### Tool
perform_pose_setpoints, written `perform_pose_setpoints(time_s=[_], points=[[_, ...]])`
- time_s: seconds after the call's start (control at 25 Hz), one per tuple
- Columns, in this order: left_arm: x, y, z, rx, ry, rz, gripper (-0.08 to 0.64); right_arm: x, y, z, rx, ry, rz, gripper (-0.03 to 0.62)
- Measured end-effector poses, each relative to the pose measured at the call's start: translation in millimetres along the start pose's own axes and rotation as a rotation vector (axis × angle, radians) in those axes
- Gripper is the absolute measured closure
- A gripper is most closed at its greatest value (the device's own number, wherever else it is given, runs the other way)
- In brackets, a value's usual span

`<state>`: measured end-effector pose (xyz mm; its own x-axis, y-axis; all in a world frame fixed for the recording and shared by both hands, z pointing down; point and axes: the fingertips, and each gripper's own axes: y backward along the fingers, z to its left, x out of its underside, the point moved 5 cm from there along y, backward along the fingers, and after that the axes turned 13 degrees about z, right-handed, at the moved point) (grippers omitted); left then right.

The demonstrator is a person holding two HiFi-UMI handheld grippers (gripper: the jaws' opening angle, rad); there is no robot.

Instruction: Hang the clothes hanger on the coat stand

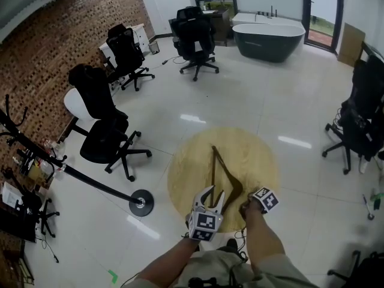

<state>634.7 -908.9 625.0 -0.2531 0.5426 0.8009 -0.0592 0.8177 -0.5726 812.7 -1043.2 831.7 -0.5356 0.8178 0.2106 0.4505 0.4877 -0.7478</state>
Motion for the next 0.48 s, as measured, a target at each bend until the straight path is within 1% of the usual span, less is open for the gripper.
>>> perform_pose_setpoints(time_s=[0.04, 0.16, 0.28, 0.4, 0.48], points=[[1.5, 3.0, 3.7, -0.002, 0.000, -0.001, 0.440, 2.0, 1.0, 2.7, -0.009, -0.004, -0.008, 0.563], [3.4, 8.9, 15.9, -0.013, 0.007, -0.003, 0.440, 5.2, 6.9, 16.6, -0.059, -0.007, -0.055, 0.573], [0.5, 19.5, 26.6, -0.018, 0.017, -0.010, 0.440, 8.5, 25.3, 40.2, -0.130, 0.028, -0.132, 0.580], [-5.1, 33.4, 38.5, -0.024, 0.029, -0.033, 0.440, 8.9, 56.9, 77.8, -0.224, 0.099, -0.213, 0.591], [-8.5, 48.2, 47.6, -0.034, 0.050, -0.048, 0.440, 12.2, 81.6, 106.8, -0.266, 0.202, -0.254, 0.592]])
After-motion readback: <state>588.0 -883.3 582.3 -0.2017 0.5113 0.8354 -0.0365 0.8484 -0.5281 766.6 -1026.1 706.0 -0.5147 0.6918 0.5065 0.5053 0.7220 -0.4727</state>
